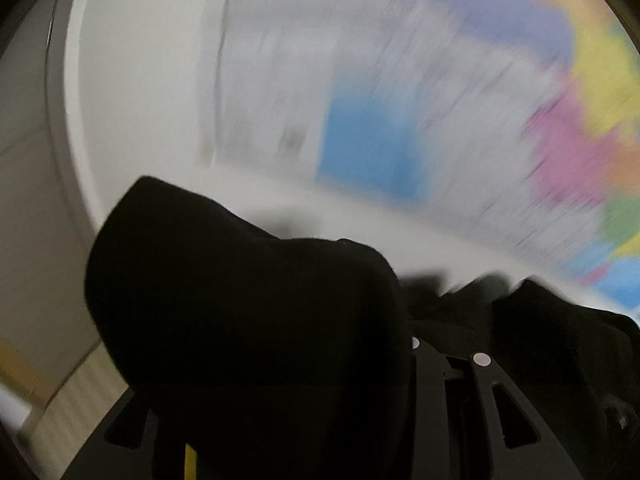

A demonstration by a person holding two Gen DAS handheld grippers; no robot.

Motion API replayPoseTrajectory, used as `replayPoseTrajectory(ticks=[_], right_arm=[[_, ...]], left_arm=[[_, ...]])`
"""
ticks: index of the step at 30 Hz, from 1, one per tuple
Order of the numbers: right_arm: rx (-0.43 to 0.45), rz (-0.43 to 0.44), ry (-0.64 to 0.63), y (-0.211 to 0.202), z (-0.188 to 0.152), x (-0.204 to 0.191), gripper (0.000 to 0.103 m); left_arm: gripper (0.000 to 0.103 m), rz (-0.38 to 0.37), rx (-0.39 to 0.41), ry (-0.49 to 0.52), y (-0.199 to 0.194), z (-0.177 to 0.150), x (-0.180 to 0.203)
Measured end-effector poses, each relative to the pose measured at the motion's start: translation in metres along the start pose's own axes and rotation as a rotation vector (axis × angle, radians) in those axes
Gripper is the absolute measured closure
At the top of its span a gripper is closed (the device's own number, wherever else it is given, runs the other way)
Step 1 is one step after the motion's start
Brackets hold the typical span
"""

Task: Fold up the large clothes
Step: 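Lower the black coat onto the mustard garment stack with both tools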

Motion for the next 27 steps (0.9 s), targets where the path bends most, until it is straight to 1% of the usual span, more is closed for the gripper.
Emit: replayPoseTrajectory(ticks=[1,2,3,4,5,6,8,9,11,12,13,14,15,16,17,18,19,21,22,23,24,25,27], right_arm=[[-0.008,0.004,0.005,0.002,-0.01,0.003,0.077],[-0.009,0.015,0.0,0.0,-0.016,0.003,0.073],[-0.016,0.028,-0.006,-0.004,-0.021,0.002,0.066],[-0.021,0.048,0.0,-0.011,-0.025,0.003,0.062],[-0.026,0.065,0.022,-0.017,-0.027,0.006,0.055],[-0.029,0.09,0.047,-0.023,-0.028,0.009,0.05],[-0.005,0.128,0.107,-0.043,-0.031,0.019,0.042],[0.005,0.149,0.144,-0.05,-0.03,0.026,0.036],[0.033,0.182,0.242,-0.07,-0.033,0.046,0.032],[0.053,0.207,0.312,-0.077,-0.032,0.059,0.032],[0.052,0.217,0.35,-0.078,-0.029,0.066,0.031],[0.054,0.215,0.377,-0.079,-0.026,0.073,0.035],[0.069,0.222,0.388,-0.081,-0.021,0.078,0.055],[0.077,0.22,0.358,-0.082,-0.013,0.076,0.069],[0.098,0.161,0.31,-0.087,-0.006,0.075,0.085],[0.144,0.14,0.237,-0.099,0.006,0.065,0.091],[0.173,0.127,0.197,-0.107,0.011,0.058,0.092],[0.213,0.044,0.087,-0.121,0.014,0.044,0.094],[0.207,0.01,0.059,-0.12,0.008,0.042,0.094],[0.174,-0.021,0.059,-0.113,-0.002,0.047,0.094],[0.117,-0.06,0.069,-0.104,-0.017,0.057,0.093],[0.036,-0.089,0.111,-0.091,-0.036,0.072,0.092],[-0.023,-0.061,0.181,-0.08,-0.054,0.083,0.088]], left_arm=[[0.068,0.003,-0.039,-0.015,0.014,-0.012,-0.007],[0.06,0.013,-0.043,-0.022,0.019,-0.018,-0.012],[0.056,0.018,-0.037,-0.034,0.021,-0.02,-0.016],[0.053,0.014,-0.033,-0.046,0.02,-0.022,-0.02],[0.052,0.005,-0.034,-0.049,0.019,-0.023,-0.022],[0.049,0.016,-0.036,-0.042,0.018,-0.023,-0.024],[0.046,0.02,-0.033,-0.033,0.016,-0.024,-0.025],[0.045,0.017,-0.034,-0.03,0.016,-0.025,-0.026],[0.039,0.014,-0.045,-0.046,0.016,-0.028,-0.03],[0.038,0.004,-0.052,-0.058,0.017,-0.028,-0.031],[0.035,-0.004,-0.061,-0.063,0.021,-0.027,-0.03],[0.034,-0.003,-0.071,-0.061,0.021,-0.029,-0.031],[0.034,0.005,-0.069,-0.053,0.02,-0.028,-0.031],[0.034,0.016,-0.066,-0.042,0.019,-0.028,-0.03],[0.037,0.025,-0.061,-0.035,0.017,-0.028,-0.03],[0.037,0.03,-0.052,-0.031,0.014,-0.026,-0.029],[0.038,0.03,-0.042,-0.03,0.011,-0.025,-0.028],[0.037,0.028,-0.045,-0.041,0.011,-0.027,-0.03],[0.034,0.033,-0.056,-0.047,0.012,-0.03,-0.031],[0.031,0.043,-0.06,-0.043,0.013,-0.032,-0.031],[0.029,0.052,-0.062,-0.031,0.015,-0.034,-0.031],[0.026,0.068,-0.057,-0.011,0.013,-0.036,-0.031],[0.024,0.069,-0.04,-0.002,0.008,-0.036,-0.033]])
Point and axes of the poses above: each gripper's, at about its wrist camera, not at the fingertips, and y roughly the way its jaws point, x to its right, z to its top, the point moved 9 cm from there along y, roughly the way its jaws point, and after that the axes turned 2 degrees about -x, right-handed, at the moved point
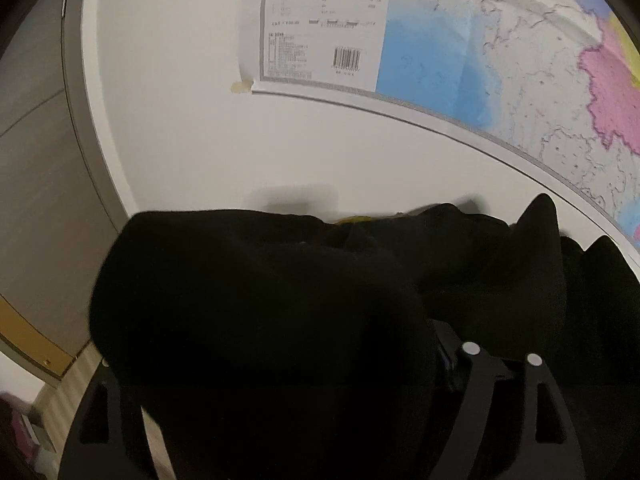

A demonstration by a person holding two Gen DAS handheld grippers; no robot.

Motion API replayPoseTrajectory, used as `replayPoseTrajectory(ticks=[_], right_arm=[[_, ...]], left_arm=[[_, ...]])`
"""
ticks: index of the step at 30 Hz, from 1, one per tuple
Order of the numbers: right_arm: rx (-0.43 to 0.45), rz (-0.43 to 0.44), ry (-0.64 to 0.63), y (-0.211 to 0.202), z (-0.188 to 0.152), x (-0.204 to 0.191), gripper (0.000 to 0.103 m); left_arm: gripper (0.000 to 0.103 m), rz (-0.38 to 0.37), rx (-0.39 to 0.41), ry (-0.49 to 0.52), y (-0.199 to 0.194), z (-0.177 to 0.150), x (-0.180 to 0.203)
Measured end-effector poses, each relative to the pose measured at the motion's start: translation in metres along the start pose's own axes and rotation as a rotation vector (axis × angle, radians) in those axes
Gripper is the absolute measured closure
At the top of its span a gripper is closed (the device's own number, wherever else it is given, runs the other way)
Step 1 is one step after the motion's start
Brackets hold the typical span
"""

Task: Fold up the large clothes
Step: 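Lower the black coat onto the mustard garment stack with both tools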

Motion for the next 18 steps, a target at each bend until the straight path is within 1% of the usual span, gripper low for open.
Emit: replayPoseTrajectory(ticks=[2,3,4,5,6,7,8,9,10,13,14,16,17,18], right_arm=[[0.003,-0.008,0.009,-0.001,-0.003,0.003,0.081],[0.004,-0.011,-0.002,-0.004,-0.001,0.001,0.08],[0.007,-0.031,-0.021,-0.003,0.004,-0.003,0.078],[0.012,-0.061,-0.045,-0.01,0.003,-0.004,0.073],[0.017,-0.102,-0.072,-0.016,0.006,-0.006,0.066],[0.045,-0.147,-0.106,-0.026,0.012,-0.011,0.063],[0.071,-0.166,-0.126,-0.034,0.013,-0.012,0.061],[0.112,-0.187,-0.154,-0.044,0.021,-0.019,0.06],[0.138,-0.192,-0.183,-0.049,0.028,-0.026,0.06],[0.169,-0.194,-0.291,-0.046,0.044,-0.054,0.056],[0.165,-0.187,-0.306,-0.041,0.048,-0.059,0.056],[0.143,-0.17,-0.315,-0.021,0.06,-0.068,0.056],[0.129,-0.166,-0.315,-0.01,0.064,-0.069,0.056],[0.109,-0.164,-0.307,0.003,0.069,-0.068,0.056]], left_arm=[[0.024,0.001,0.007,0.005,-0.01,-0.003,-0.001],[0.024,0.004,0.011,0.006,-0.016,-0.004,-0.002],[0.024,0.001,0.016,0.003,-0.023,-0.005,-0.003],[0.024,-0.008,0.035,-0.008,-0.033,-0.004,-0.005],[0.023,-0.021,0.08,-0.023,-0.046,-0.001,-0.008],[0.019,-0.021,0.132,-0.034,-0.06,0.001,-0.011],[0.015,0.0,0.19,-0.041,-0.076,0.004,-0.016],[0.015,0.015,0.256,-0.037,-0.095,0.008,-0.018],[0.015,-0.005,0.283,-0.012,-0.107,0.01,-0.013],[0.015,-0.087,0.295,0.073,-0.118,0.014,0.012],[0.015,-0.13,0.284,0.11,-0.119,0.013,0.027],[0.015,-0.152,0.273,0.166,-0.118,0.008,0.053],[0.015,-0.15,0.259,0.224,-0.112,0.003,0.071],[0.015,-0.139,0.244,0.26,-0.105,-0.001,0.084]])
Point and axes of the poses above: each gripper's, at about its wrist camera, not at the fingertips, and y roughly the way its jaws point, x to its right, z to its top, the point moved 9 cm from there along y, roughly the way its jaws point, and after that the axes turned 2 degrees about -x, right-handed, at the moved point
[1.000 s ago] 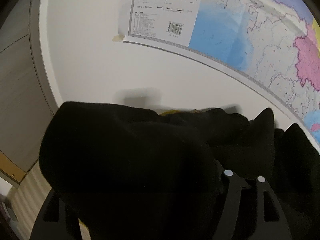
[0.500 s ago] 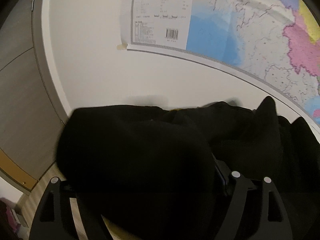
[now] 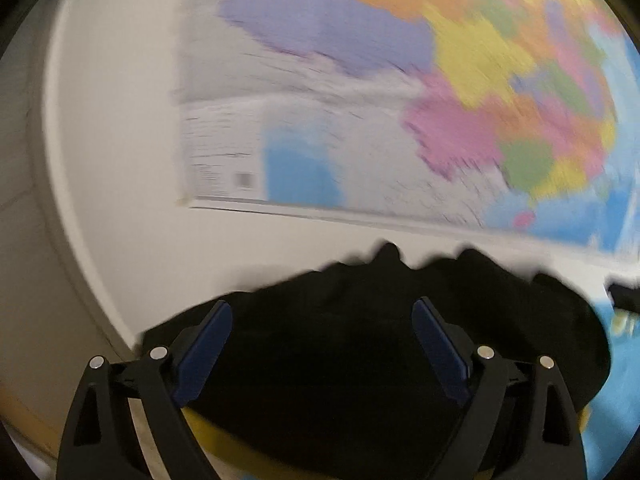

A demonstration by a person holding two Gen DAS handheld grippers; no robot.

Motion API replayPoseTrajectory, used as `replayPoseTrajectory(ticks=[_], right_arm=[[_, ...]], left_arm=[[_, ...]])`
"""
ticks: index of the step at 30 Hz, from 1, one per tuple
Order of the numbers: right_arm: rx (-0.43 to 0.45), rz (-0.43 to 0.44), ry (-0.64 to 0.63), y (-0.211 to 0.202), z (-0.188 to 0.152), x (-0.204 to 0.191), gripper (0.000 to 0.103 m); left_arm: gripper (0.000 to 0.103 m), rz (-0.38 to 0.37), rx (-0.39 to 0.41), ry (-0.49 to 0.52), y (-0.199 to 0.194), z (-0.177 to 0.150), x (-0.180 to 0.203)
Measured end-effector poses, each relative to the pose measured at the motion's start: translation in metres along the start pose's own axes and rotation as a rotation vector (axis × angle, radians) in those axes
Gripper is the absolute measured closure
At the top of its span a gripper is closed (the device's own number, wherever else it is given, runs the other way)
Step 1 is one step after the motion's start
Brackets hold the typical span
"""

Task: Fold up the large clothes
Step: 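Lower the black coat onto the mustard garment stack with both tools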

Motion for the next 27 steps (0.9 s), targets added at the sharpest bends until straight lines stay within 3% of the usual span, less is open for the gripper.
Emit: replayPoseTrajectory(ticks=[5,9,12,17,23,27], right_arm=[[-0.097,-0.006,0.093,0.044,-0.017,0.019,0.06],[-0.142,0.057,0.194,0.053,-0.046,0.039,0.059],[-0.148,0.059,0.212,0.048,-0.05,0.041,0.059],[-0.099,0.021,0.134,0.025,-0.039,0.026,0.056],[-0.037,0.027,0.041,0.003,-0.04,0.002,0.056],[-0.076,0.023,-0.002,0.01,-0.055,-0.007,0.056]], left_arm=[[0.017,-0.012,-0.114,0.041,0.045,-0.022,0.032],[0.017,0.005,-0.178,0.032,0.064,-0.047,0.032],[0.016,0.01,-0.166,0.034,0.061,-0.047,0.031],[0.017,0.041,-0.123,0.053,0.047,-0.039,0.036],[0.017,-0.01,-0.09,0.05,0.019,-0.037,0.054],[0.016,-0.046,-0.086,0.042,0.009,-0.041,0.065]])
Point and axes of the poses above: each gripper's, at about its wrist camera, not at the fingertips, and y roughly the way its jaws point, x to its right, z to its top, the point moved 9 cm from there along y, roughly the way its jaws point, and after that the axes turned 2 degrees about -x, right-handed, at the moved point
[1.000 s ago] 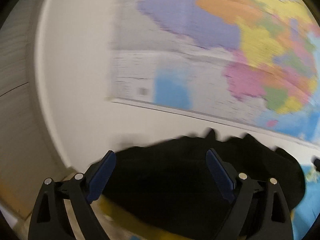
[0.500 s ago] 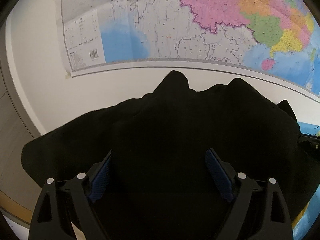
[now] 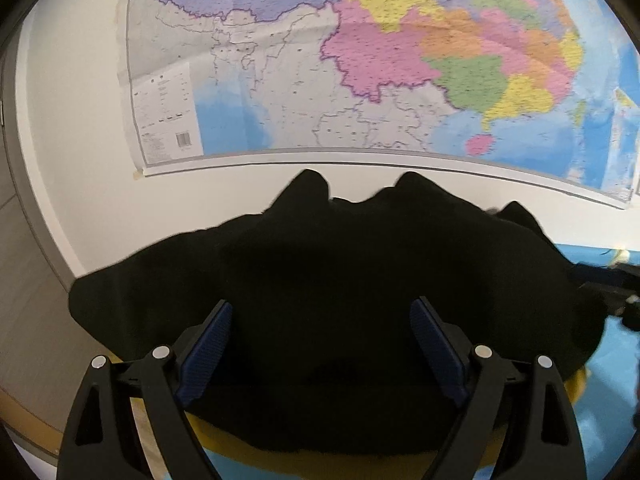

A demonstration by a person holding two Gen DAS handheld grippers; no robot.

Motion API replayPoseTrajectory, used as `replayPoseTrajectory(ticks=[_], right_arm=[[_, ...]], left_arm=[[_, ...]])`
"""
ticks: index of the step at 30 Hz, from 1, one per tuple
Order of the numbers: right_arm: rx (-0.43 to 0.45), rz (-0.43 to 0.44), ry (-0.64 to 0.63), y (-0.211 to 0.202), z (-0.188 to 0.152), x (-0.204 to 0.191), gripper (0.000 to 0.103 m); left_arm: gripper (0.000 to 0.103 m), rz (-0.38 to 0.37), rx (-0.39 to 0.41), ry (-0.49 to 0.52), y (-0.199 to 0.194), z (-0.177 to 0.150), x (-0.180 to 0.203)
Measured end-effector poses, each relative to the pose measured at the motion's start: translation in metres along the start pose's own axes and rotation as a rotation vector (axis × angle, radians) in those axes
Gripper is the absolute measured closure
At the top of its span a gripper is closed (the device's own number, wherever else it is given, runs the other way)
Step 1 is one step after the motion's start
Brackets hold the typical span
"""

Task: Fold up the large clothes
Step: 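Lower the black coat onto the mustard garment stack with both tools, then open both tools and withdraw them from the stacked black coat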

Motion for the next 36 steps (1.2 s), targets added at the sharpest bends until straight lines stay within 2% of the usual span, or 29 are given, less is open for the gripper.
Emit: replayPoseTrajectory(ticks=[4,8,15,22,24,28,33,36], right_arm=[[-0.051,0.003,-0.002,0.015,-0.014,0.003,0.056],[-0.048,0.002,-0.002,0.01,-0.015,0.001,0.054],[-0.002,-0.006,-0.013,-0.012,-0.018,-0.009,0.045],[0.014,-0.029,-0.04,-0.031,-0.03,-0.017,0.039],[0.01,-0.035,-0.056,-0.034,-0.035,-0.019,0.034],[0.0,-0.033,-0.061,-0.035,-0.039,-0.02,0.034],[-0.065,-0.027,-0.043,-0.017,-0.054,-0.013,0.034],[-0.07,-0.014,-0.017,-0.018,-0.06,-0.011,0.033]], left_arm=[[0.015,-0.006,-0.04,-0.006,0.012,-0.013,0.005],[0.013,0.005,-0.036,-0.023,0.014,-0.016,0.003],[0.013,0.045,0.005,-0.02,-0.014,-0.022,0.015],[0.012,0.032,0.013,-0.081,-0.031,-0.033,0.025],[0.006,0.001,0.012,-0.085,-0.036,-0.038,0.03],[0.007,-0.003,0.017,-0.067,-0.043,-0.046,0.042],[0.007,-0.033,0.011,-0.09,-0.046,-0.053,0.054],[0.007,-0.036,0.008,-0.1,-0.047,-0.058,0.059]])
Point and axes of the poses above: each gripper's, at about its wrist camera, not at the fingertips, and y roughly the way its jaws point, x to its right, z to its top, the point moved 9 cm from there along y, roughly the way its jaws point, and after that the axes turned 2 degrees about -x, right-handed, at the moved point
